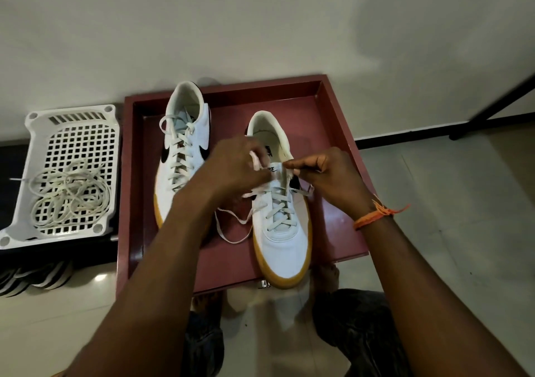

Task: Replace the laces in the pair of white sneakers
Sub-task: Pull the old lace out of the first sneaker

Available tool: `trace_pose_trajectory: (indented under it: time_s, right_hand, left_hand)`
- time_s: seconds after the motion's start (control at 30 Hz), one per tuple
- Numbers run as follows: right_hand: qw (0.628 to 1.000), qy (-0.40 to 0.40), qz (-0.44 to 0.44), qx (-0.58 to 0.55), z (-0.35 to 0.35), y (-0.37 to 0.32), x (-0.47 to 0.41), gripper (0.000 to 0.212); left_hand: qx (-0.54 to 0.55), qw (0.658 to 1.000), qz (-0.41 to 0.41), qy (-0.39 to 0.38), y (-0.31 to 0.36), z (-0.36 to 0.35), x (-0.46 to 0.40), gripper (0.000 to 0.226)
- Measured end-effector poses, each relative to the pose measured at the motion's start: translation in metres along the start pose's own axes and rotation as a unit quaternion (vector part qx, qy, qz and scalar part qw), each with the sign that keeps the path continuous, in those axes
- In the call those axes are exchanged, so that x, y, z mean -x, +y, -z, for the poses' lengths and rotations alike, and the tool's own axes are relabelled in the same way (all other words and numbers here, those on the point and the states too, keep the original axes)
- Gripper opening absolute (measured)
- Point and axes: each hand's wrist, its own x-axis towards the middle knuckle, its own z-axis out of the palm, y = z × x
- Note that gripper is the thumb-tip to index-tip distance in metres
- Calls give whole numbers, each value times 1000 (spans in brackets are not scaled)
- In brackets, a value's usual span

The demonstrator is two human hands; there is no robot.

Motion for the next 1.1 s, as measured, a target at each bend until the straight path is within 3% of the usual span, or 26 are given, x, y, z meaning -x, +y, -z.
trace_pose_trajectory:
  time_s: [0.07, 0.13, 0.27, 0.33, 0.4, 0.5, 0.67, 0.77, 0.87, 0.93, 0.97, 1.03, 1.1]
  right_hand:
    - [1000, -1, 6, 3, 0, 1, -1, 22]
    - [1000, -6, 6, 6, 0, 1, -1, 22]
    - [1000, -9, 6, 16, 2, 1, -2, 23]
    - [1000, -8, 9, 8, 2, 2, -2, 22]
    - [1000, -2, 10, 25, 0, 4, -2, 21]
    - [999, 6, 2, 34, 0, 5, -3, 20]
    - [1000, 0, 2, 27, 0, 1, -2, 20]
    - [1000, -2, -8, 21, 0, 0, -2, 20]
    - [1000, -3, 0, 25, 1, 0, -2, 20]
    - [1000, -2, 3, 29, 1, 0, -2, 21]
    - [1000, -3, 2, 29, 0, -1, -1, 21]
    - [1000, -6, 1, 26, -2, -5, 1, 22]
    - [999, -10, 6, 37, -5, -9, 3, 24]
  left_hand:
    - [-71, 995, -58, -25, 7, -17, 1, 4]
    - [-107, 993, -53, -21, 6, -34, 2, 14]
    - [-67, 996, -56, -35, 7, -33, 1, 13]
    - [-7, 998, -23, -65, 9, -12, 3, 18]
    - [57, 997, 34, -40, 3, 10, 6, 32]
    - [32, 991, 130, -27, -18, 36, 10, 34]
    - [-97, 961, 222, -136, -43, 39, 14, 36]
    - [-134, 938, 255, -194, -47, 31, 7, 22]
    - [-211, 903, 258, -271, -34, 21, 10, 7]
    - [-266, 866, 234, -352, -19, 14, 14, 18]
    - [-276, 864, 214, -363, -13, 12, 15, 23]
    - [-257, 889, 186, -329, -14, 11, 11, 12]
    - [-185, 934, 182, -245, -22, 12, 7, 18]
